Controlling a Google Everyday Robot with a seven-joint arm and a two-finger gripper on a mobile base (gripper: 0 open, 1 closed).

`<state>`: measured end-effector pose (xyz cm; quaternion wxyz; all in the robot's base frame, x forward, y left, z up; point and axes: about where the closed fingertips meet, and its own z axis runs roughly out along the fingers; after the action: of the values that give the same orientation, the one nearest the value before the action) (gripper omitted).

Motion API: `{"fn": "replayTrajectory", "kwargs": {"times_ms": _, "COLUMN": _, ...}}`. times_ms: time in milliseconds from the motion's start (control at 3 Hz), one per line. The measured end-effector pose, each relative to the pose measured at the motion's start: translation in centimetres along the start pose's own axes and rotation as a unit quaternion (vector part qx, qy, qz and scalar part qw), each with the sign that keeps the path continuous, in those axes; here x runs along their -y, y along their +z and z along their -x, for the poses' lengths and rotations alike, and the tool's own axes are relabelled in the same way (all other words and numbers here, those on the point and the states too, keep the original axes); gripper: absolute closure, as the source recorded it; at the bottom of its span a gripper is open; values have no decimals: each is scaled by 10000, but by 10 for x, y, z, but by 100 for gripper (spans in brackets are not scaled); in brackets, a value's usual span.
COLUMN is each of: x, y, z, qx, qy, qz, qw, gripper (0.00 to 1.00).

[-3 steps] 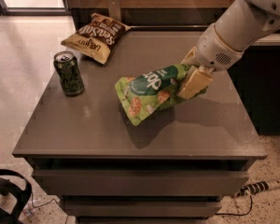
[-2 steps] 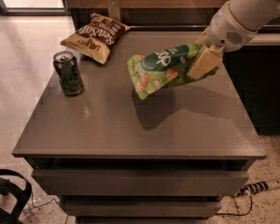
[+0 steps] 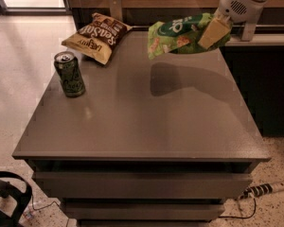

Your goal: Move green rice chip bag near brown chip bag

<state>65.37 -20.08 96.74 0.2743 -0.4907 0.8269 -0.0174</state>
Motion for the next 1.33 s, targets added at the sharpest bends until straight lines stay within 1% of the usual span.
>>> {"fn": "replayTrajectory", "kwargs": {"times_ms": 333, "x": 38, "y": 7, "z": 3, "qx": -226, "qy": 374, "qz": -568, "qw": 9974, "gripper": 100}}
{"fn": "replayTrajectory", "kwargs": {"times_ms": 667, "x": 62, "y": 21, "z": 12, "qx": -392, "qy": 609, "qz": -988, "qw": 9925, "gripper": 100}}
{"fn": "replayTrajectory", "kwargs": {"times_ms": 1000, "x": 76, "y": 42, "z": 22, "qx": -523, "qy": 707, "qz": -1265, "qw": 9881, "gripper": 100}}
{"fn": "replayTrajectory", "kwargs": {"times_ms": 1333, "x": 78, "y": 63, "z": 29, "qx": -537, "qy": 652, "qz": -1451, "qw": 9858, "gripper": 100}}
